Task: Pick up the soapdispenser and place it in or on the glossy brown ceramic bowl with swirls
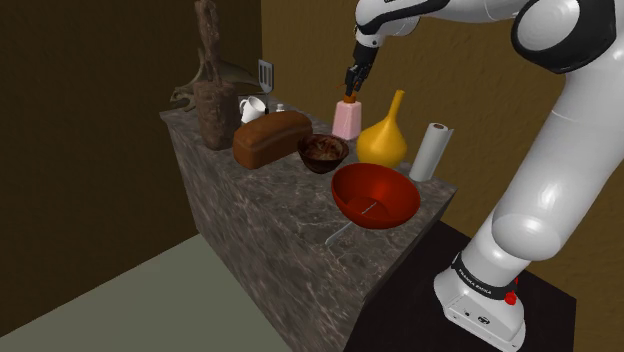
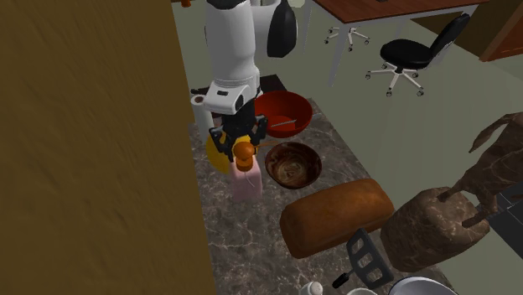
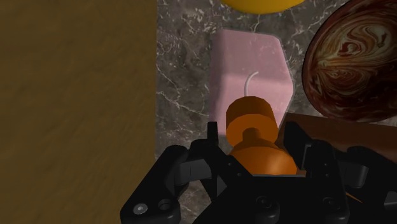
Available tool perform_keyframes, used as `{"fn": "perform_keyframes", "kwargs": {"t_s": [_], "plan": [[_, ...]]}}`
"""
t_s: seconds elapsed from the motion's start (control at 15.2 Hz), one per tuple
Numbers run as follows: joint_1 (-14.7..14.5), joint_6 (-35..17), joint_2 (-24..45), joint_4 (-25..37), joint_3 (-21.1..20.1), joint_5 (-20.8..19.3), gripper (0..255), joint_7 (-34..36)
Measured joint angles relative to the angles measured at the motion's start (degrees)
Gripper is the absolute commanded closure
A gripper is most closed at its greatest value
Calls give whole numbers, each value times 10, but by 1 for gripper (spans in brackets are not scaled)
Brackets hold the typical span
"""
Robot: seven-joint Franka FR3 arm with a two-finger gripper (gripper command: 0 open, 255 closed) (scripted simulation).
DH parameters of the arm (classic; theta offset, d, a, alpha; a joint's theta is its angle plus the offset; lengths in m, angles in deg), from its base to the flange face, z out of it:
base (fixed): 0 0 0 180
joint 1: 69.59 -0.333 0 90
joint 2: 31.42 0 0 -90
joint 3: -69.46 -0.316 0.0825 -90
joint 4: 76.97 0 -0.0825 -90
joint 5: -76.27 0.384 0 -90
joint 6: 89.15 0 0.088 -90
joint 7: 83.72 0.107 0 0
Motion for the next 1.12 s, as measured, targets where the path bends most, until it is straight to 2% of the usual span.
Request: {"fn": "perform_keyframes", "kwargs": {"t_s": [1.12], "plan": [[4,135,9,143,2,2,255,2]]}}
